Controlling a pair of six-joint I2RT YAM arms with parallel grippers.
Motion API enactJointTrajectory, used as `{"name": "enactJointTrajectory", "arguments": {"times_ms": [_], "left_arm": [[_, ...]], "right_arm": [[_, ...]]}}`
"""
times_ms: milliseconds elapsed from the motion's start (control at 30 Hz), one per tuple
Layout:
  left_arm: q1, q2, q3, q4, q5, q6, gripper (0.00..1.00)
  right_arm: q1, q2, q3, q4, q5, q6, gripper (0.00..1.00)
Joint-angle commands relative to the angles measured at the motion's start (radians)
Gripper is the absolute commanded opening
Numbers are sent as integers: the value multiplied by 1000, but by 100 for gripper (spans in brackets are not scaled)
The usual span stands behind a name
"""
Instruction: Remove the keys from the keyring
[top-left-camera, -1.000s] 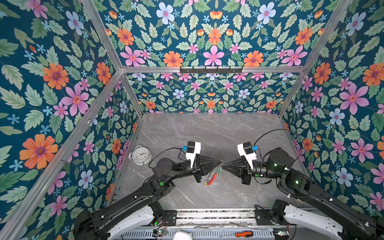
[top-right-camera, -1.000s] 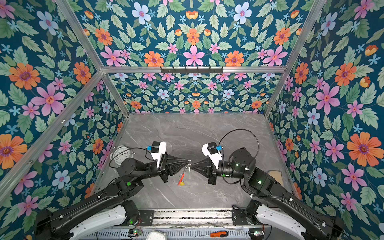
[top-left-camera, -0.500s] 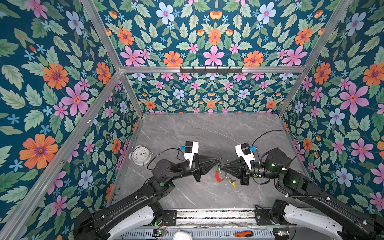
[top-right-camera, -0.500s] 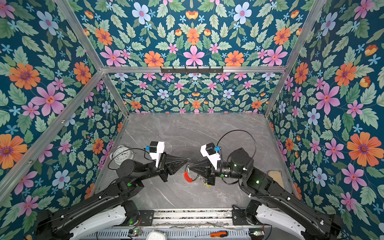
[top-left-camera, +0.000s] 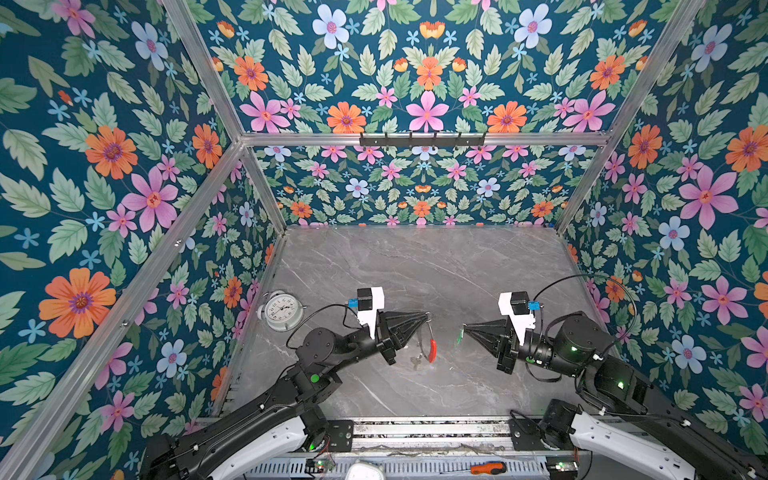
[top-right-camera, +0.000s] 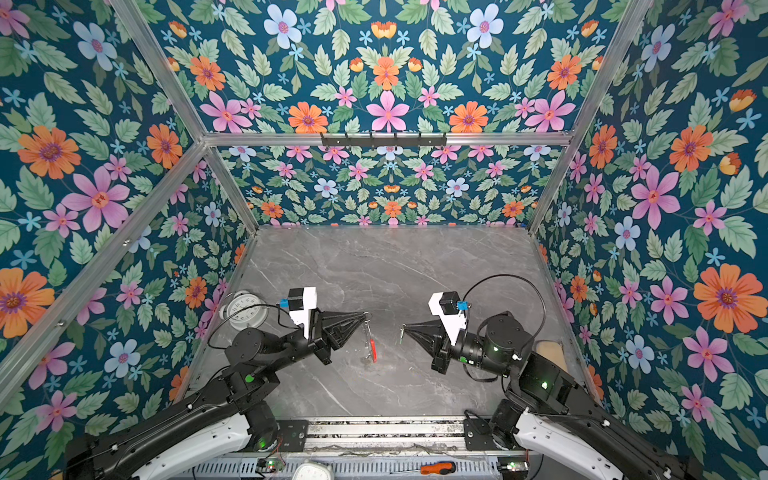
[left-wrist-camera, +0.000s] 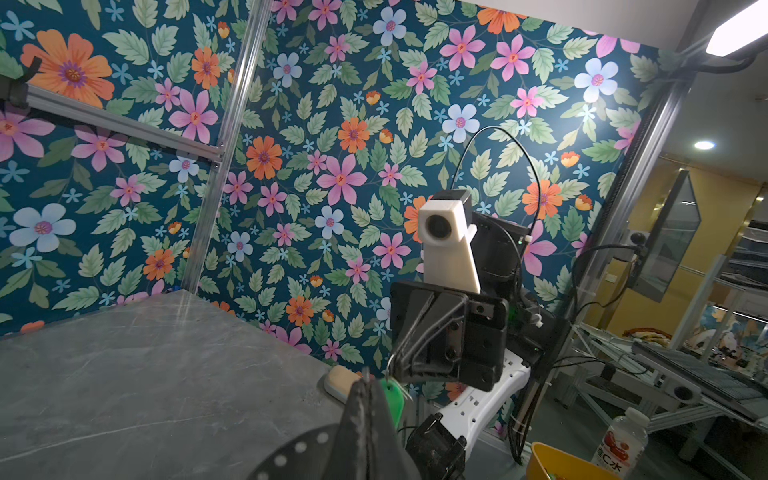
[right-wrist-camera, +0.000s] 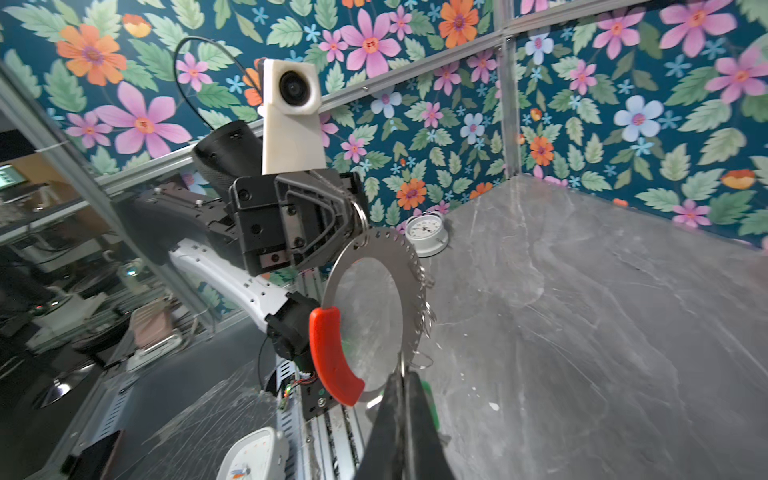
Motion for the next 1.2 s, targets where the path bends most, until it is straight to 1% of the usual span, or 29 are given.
{"name": "enactJointTrajectory", "arguments": {"times_ms": [0, 33, 167, 267, 533, 767, 1000, 1167], "left_arm": [[0, -17, -25, 21, -37, 14, 0], [1, -22, -34, 28, -40, 12, 0], [0, -42, -63, 48, -56, 9, 0], [0, -47, -67, 41, -58, 12, 0], [1, -43, -90, 50, -78, 11, 0], [0, -41, -111, 72, -80, 0, 0], [0, -51, -119, 72, -82, -7, 0], [0, -55, -125, 70, -87, -10, 0]], "right_arm": [[-27, 12, -11, -51, 119, -11, 0], [-53, 20, -23, -50, 107, 5, 0], [-216, 53, -115, 7, -17, 103, 0], [-272, 73, -176, 40, -38, 147, 0], [-299, 171, -325, 135, 8, 235, 0], [-360, 320, -426, 268, -25, 311, 0], [-361, 454, -436, 314, -1, 334, 0], [-362, 534, -414, 291, 48, 354, 0]]}}
